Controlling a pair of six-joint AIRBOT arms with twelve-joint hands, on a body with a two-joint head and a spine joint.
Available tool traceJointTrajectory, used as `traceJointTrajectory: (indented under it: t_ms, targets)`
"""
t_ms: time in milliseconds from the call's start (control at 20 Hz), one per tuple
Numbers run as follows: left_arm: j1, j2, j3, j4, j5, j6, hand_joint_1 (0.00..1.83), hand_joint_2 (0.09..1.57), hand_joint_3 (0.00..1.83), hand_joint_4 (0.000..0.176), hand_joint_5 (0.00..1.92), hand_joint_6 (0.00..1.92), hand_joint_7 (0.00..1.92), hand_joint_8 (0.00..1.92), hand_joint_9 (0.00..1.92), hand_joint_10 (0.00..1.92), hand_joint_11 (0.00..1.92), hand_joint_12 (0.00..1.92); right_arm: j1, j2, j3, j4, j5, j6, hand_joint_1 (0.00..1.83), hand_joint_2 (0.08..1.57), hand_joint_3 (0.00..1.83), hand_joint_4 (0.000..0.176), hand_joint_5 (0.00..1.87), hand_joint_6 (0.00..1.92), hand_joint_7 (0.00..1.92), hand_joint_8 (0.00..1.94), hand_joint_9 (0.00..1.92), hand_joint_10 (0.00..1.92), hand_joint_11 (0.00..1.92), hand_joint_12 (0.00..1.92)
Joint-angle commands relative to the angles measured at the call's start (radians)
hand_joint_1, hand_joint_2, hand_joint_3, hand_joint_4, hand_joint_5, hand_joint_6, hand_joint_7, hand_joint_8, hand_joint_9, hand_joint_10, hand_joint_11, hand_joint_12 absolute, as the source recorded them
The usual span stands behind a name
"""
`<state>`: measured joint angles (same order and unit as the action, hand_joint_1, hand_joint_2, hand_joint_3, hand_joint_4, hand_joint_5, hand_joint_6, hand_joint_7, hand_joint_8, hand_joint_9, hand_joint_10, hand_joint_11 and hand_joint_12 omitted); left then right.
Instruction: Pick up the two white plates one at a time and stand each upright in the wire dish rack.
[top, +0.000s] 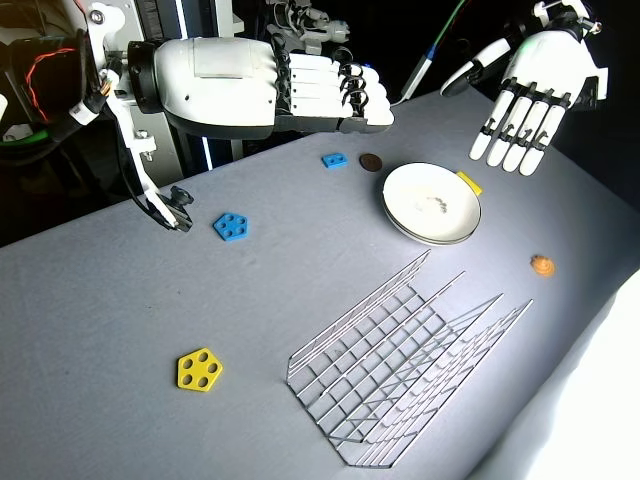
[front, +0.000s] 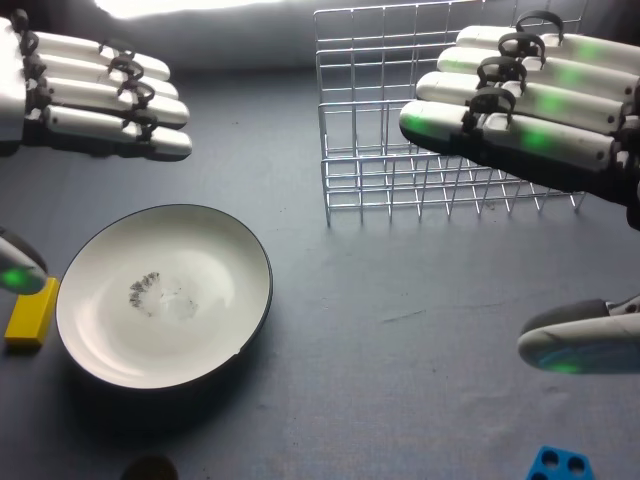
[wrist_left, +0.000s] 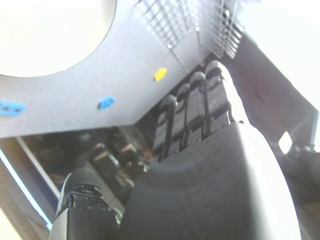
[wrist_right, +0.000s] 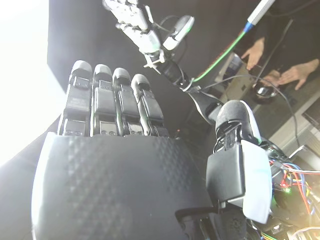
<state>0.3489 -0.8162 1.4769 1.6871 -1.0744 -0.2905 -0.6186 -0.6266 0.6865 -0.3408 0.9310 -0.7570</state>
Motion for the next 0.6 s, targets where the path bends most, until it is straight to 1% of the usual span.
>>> traceJointTrajectory:
  t_ms: [0,50,150,200,250,300,350,400,450,500,550]
  targets:
    - [-0.013,-0.003,0.009,-0.073,-0.024,0.004,0.0,1.04,0.01,0.0,0.09,0.02,0.03,0.01,0.02,0.01,0.01,0.01,0.004,0.003,-0.004,0.03,0.119,0.002,0.0,1.11,0.01,0.0,0.0,0.0,0.0,0.0,0.0,0.0,0.0,0.0]
    - [-0.011,-0.003,0.011,-0.061,-0.034,0.004,0.0,1.04,0.01,0.0,0.1,0.02,0.05,0.01,0.02,0.01,0.01,0.01,0.003,0.003,-0.004,0.03,0.119,0.002,0.0,1.12,0.01,0.0,0.0,0.0,0.0,0.0,0.0,0.0,0.0,0.0]
    - [-0.003,0.0,0.008,-0.045,-0.062,0.003,0.0,1.06,0.01,0.0,0.11,0.0,0.07,0.0,0.03,0.0,0.03,0.01,0.002,0.002,-0.004,0.03,0.118,0.002,0.14,1.1,0.0,0.0,0.0,0.0,0.0,0.0,0.0,0.0,0.0,0.0]
    - [0.002,0.001,0.008,-0.043,-0.081,0.003,0.0,1.06,0.01,0.0,0.11,0.0,0.07,0.01,0.06,0.01,0.04,0.02,0.002,0.0,-0.004,0.03,0.112,0.002,0.24,1.08,0.0,0.0,0.0,0.0,0.0,0.0,0.0,0.0,0.0,0.0]
    - [0.007,0.001,0.012,-0.029,-0.105,0.006,0.0,1.06,0.0,0.0,0.07,0.0,0.04,0.0,0.03,0.0,0.02,0.01,0.003,-0.005,-0.004,0.03,0.105,0.002,0.44,1.07,0.0,0.0,0.0,0.0,0.0,0.0,0.0,0.0,0.0,0.0]
    - [0.015,0.0,0.014,-0.023,-0.128,0.035,0.0,1.06,0.0,0.0,0.06,0.0,0.02,0.0,0.02,0.0,0.03,0.02,0.005,-0.012,-0.004,0.03,0.1,0.002,0.62,1.05,0.0,0.0,0.0,0.0,0.0,0.0,0.0,0.0,0.0,0.0]
    - [0.022,0.0,0.017,-0.023,-0.147,0.062,0.0,1.06,0.0,0.0,0.05,0.0,0.0,0.0,0.0,0.0,0.0,0.01,0.007,-0.019,-0.004,0.03,0.093,0.002,0.75,1.02,0.0,0.0,0.0,0.0,0.0,0.0,0.0,0.0,0.0,0.0]
    - [0.038,-0.001,0.025,-0.023,-0.178,0.119,0.0,1.05,0.0,0.0,0.01,0.0,0.0,0.0,0.0,0.0,0.0,0.0,0.011,-0.034,-0.004,0.03,0.08,-0.004,0.91,0.98,0.0,0.0,0.0,0.0,0.0,0.0,0.0,0.0,0.0,0.0]
    - [0.052,-0.003,0.029,-0.023,-0.197,0.149,0.0,1.05,0.0,0.0,0.01,0.0,0.0,0.0,0.0,0.0,0.0,0.0,0.012,-0.042,-0.004,0.03,0.077,-0.01,0.95,0.96,0.0,0.0,0.0,0.0,0.0,0.0,0.0,0.0,0.0,0.0]
    - [0.075,-0.009,0.038,-0.024,-0.225,0.175,0.0,1.06,0.0,0.0,0.01,0.0,0.0,0.0,0.0,0.0,0.0,0.0,0.011,-0.05,-0.003,0.03,0.078,-0.023,0.93,0.93,0.0,0.0,0.0,0.0,0.0,0.0,0.0,0.0,0.0,0.0]
    - [0.095,-0.018,0.052,-0.026,-0.242,0.177,0.0,1.06,0.0,0.0,0.03,0.01,0.0,0.0,0.0,0.0,0.0,0.0,0.009,-0.052,-0.003,0.03,0.081,-0.023,0.98,0.94,0.0,0.0,0.0,0.0,0.0,0.0,0.0,0.0,0.0,0.0]
